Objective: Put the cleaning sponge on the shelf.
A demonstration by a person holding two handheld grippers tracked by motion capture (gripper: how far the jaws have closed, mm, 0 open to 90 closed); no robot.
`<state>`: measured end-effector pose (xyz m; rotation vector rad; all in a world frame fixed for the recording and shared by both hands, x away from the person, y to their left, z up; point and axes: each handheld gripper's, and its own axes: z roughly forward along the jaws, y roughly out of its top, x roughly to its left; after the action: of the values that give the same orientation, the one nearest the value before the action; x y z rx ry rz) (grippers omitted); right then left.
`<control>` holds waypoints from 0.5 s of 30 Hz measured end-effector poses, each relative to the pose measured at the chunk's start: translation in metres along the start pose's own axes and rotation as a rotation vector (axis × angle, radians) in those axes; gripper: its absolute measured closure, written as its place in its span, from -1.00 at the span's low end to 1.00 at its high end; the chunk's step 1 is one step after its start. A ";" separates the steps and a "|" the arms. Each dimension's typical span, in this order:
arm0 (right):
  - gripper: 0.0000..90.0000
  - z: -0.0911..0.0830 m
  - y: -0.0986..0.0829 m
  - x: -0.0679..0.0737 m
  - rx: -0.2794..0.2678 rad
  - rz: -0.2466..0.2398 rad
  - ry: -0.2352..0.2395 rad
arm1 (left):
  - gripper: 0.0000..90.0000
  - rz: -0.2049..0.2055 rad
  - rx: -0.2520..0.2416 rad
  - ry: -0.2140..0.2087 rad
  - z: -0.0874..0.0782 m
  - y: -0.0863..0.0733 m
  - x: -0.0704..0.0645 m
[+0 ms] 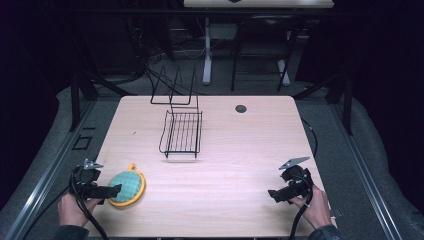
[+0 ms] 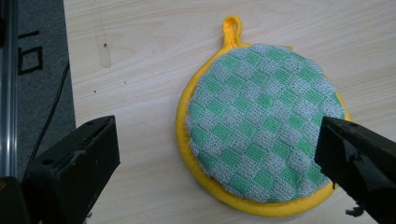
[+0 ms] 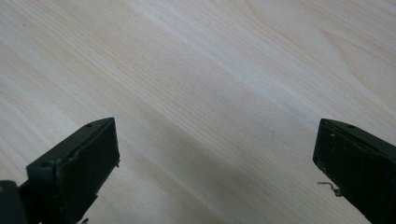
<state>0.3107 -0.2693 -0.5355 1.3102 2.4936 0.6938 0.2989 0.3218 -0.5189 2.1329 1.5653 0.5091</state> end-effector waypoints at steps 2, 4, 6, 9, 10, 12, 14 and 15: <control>-1.00 0.000 0.000 0.001 -0.002 -0.002 0.008 | -1.00 -0.004 0.002 -0.007 0.000 0.001 0.000; -1.00 0.000 0.000 0.001 0.002 -0.014 0.009 | -1.00 -0.005 0.000 -0.009 -0.001 0.002 0.000; -1.00 -0.001 0.001 0.002 0.002 -0.017 0.008 | -1.00 -0.008 0.001 -0.010 -0.001 0.002 0.000; -1.00 -0.001 0.001 0.003 -0.005 -0.021 0.008 | -1.00 -0.002 -0.003 -0.011 -0.001 0.005 -0.001; -1.00 -0.002 0.001 0.005 -0.013 -0.032 0.001 | -1.00 -0.009 -0.010 -0.011 -0.002 0.007 -0.001; -1.00 -0.003 0.001 0.006 -0.014 -0.036 0.004 | -1.00 -0.011 -0.010 -0.008 -0.002 0.008 0.000; -1.00 -0.003 0.003 0.008 -0.016 -0.054 -0.001 | -1.00 -0.027 -0.008 -0.001 0.001 0.011 0.004; -1.00 -0.003 0.003 0.008 -0.016 -0.054 -0.001 | -1.00 -0.027 -0.008 -0.001 0.001 0.011 0.004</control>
<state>0.3073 -0.2614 -0.5314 1.2322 2.5076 0.7001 0.3095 0.3226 -0.5140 2.1032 1.5863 0.5049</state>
